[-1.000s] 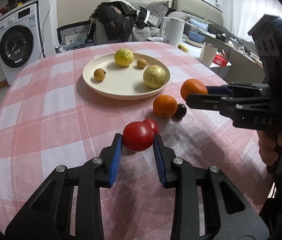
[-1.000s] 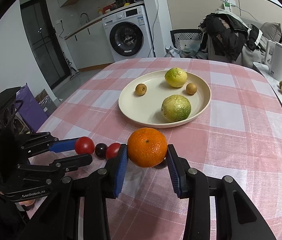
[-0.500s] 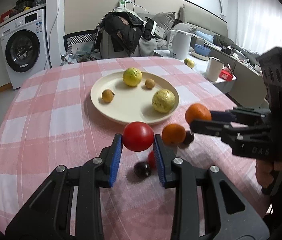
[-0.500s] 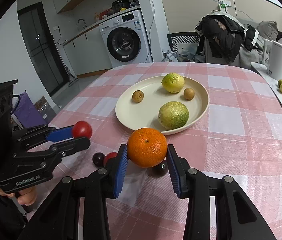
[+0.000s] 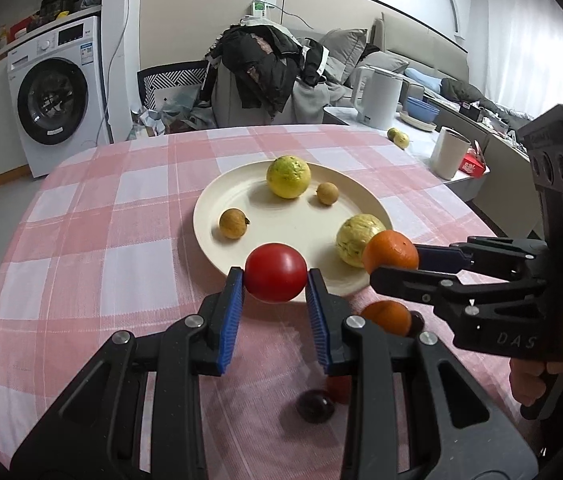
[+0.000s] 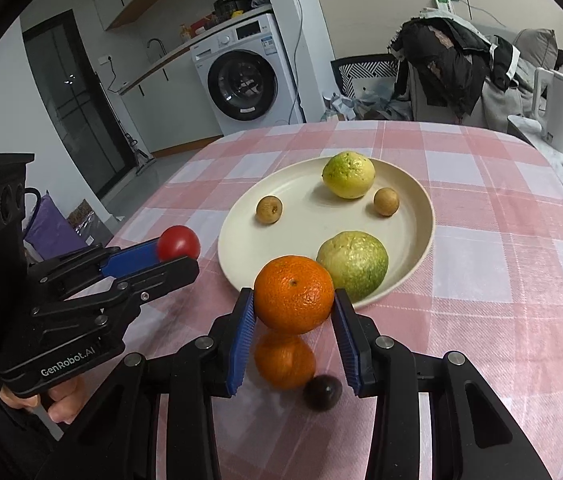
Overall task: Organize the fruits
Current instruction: 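Carry the red tomato with the left tool while the right carries the orange over the plate, then lower the tomato and orange onto the cream plate and open both tools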
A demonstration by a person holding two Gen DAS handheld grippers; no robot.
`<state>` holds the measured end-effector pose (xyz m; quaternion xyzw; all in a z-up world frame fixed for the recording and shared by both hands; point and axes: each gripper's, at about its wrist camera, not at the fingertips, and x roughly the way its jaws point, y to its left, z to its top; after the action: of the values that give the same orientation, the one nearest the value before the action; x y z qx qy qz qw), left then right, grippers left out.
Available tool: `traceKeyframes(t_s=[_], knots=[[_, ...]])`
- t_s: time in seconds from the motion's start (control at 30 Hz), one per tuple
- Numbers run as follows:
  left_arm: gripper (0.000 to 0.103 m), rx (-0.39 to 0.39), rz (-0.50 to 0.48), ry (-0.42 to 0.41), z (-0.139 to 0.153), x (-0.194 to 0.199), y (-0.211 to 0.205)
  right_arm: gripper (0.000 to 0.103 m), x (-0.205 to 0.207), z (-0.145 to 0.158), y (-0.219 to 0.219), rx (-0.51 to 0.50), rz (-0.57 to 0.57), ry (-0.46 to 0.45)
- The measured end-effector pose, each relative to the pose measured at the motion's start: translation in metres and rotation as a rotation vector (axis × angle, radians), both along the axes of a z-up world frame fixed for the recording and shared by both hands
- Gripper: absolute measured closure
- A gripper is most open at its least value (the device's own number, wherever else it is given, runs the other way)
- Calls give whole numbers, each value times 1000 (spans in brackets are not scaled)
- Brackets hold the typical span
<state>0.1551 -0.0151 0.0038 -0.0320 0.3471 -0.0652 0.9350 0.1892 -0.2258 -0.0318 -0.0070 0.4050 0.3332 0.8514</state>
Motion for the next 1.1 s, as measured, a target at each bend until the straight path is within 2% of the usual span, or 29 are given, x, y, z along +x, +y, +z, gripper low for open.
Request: traceKeyframes(t_s=[0.37, 0.9, 1.1], knots=[[75, 8, 5, 20, -14, 20, 2, 64, 15, -6, 14, -12, 7, 22], [75, 39, -27, 73, -33, 47, -9, 64, 44, -22, 20, -83, -19, 39], [75, 105, -36, 86, -37, 54, -21, 64, 53, -25, 19, -77, -22, 53]])
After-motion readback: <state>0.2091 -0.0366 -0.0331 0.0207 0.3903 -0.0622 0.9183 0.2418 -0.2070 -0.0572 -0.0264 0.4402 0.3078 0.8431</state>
